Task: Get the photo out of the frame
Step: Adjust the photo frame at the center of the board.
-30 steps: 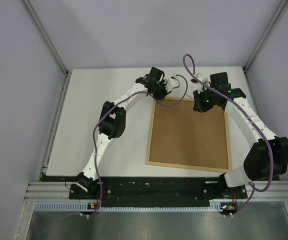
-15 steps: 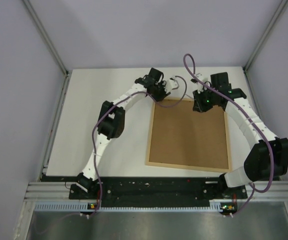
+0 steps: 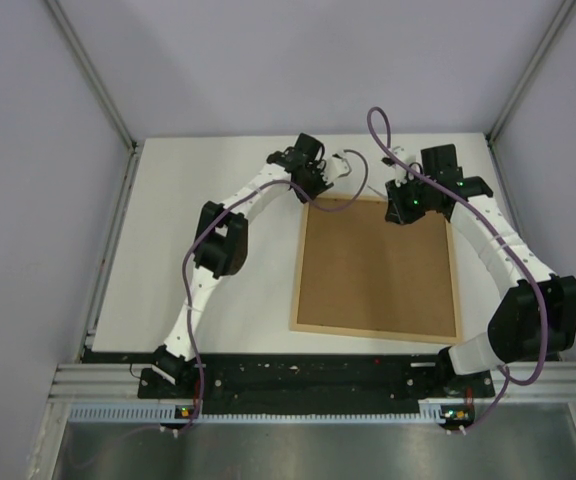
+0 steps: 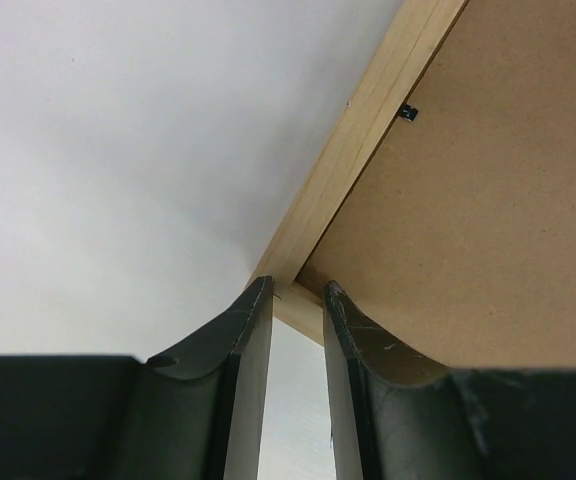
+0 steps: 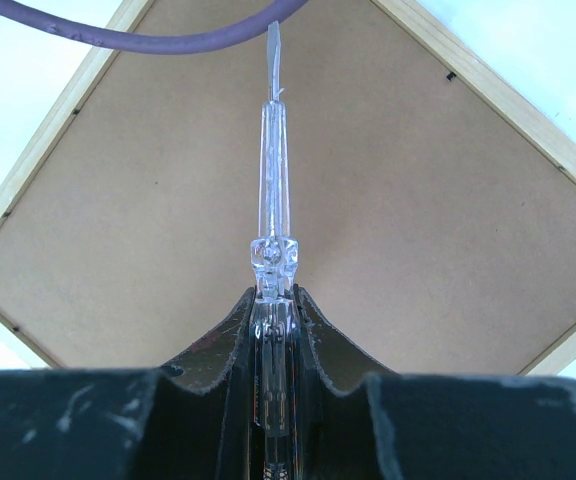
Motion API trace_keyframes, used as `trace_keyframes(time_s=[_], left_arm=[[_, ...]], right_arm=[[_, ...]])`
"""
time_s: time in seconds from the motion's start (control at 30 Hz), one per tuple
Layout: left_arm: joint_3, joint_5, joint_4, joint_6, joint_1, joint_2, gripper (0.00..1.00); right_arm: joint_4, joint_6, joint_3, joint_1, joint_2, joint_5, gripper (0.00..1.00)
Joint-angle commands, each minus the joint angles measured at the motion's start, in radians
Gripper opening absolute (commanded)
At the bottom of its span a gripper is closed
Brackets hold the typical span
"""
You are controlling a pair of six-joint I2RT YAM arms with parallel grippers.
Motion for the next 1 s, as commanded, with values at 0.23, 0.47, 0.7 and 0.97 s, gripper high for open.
trace_keyframes(time_s=[0.23, 0.47, 0.7, 0.97], left_arm=[[-0.01, -0.095, -0.185, 0.058, 0.025, 0.041, 0.45], [-0.025, -0.197, -0.295, 0.019, 0.055, 0.058, 0.41], [-0.132, -0.14, -0.363, -0.002, 0.109, -0.002, 0.39], [-0.134, -0.078, -0.412, -0.043, 0.121, 0.009, 0.28]], right_arm=[[0.026, 0.013, 0.016, -0.012, -0.056, -0.032, 0.0], [0.024, 0.011, 0.022, -0.012, -0.053, -0.035, 0.0], [0.023, 0.014, 0.023, -0.012, -0.053, -0.045, 0.0], [0.02, 0.022, 0.027, -0.012, -0.047, -0.058, 0.0]])
